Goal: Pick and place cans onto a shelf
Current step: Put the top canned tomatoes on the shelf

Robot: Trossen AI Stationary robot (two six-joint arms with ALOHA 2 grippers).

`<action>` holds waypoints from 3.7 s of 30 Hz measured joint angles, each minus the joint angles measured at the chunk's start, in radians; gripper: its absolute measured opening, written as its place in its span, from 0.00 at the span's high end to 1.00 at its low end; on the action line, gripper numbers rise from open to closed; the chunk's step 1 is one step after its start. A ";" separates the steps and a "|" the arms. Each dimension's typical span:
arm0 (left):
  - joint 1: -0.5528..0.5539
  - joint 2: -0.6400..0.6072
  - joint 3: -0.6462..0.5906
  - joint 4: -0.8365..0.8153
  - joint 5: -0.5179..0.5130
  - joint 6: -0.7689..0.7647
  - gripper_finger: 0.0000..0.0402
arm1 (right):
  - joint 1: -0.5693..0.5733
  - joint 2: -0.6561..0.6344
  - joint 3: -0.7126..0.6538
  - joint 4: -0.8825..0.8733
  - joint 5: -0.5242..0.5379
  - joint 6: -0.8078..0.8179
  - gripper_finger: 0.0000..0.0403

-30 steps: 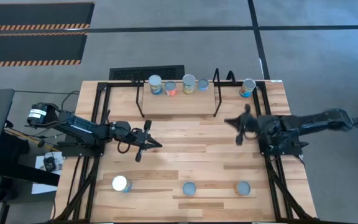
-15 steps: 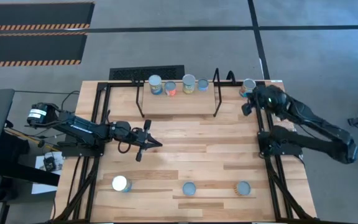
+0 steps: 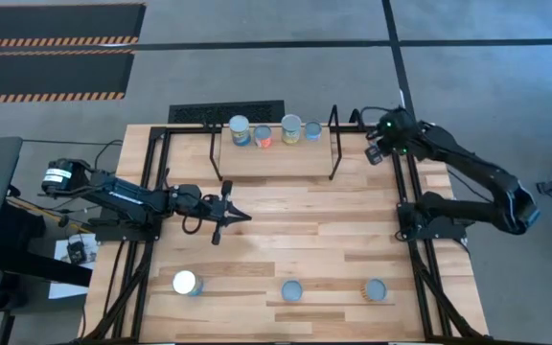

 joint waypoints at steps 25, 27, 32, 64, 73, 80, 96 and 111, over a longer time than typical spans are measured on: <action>0.000 0.000 0.000 -0.053 -0.002 0.012 1.00 | -0.166 0.534 0.258 0.018 0.037 0.093 0.66; 0.000 0.000 0.001 -0.053 -0.002 0.011 1.00 | -0.171 0.548 0.260 0.018 0.016 0.086 0.67; 0.000 0.000 0.001 -0.052 -0.002 0.012 1.00 | -0.191 0.586 0.266 0.013 0.017 0.083 0.71; -0.001 0.000 0.001 -0.039 -0.001 -0.023 1.00 | 0.019 0.223 0.327 -0.234 0.138 0.145 0.99; -0.001 0.000 0.001 -0.041 -0.001 -0.022 1.00 | 0.284 0.127 0.556 -0.138 0.286 0.092 0.99; -0.001 0.000 0.001 -0.046 -0.001 -0.023 1.00 | 0.546 0.184 0.595 0.112 0.162 -0.103 0.99; -0.014 0.000 0.001 -0.070 0.001 -0.057 1.00 | 0.687 0.577 0.593 0.078 -0.075 -0.388 0.99; -0.022 0.000 0.001 -0.063 -0.002 -0.057 1.00 | 0.603 0.746 0.594 0.151 -0.034 -0.519 0.98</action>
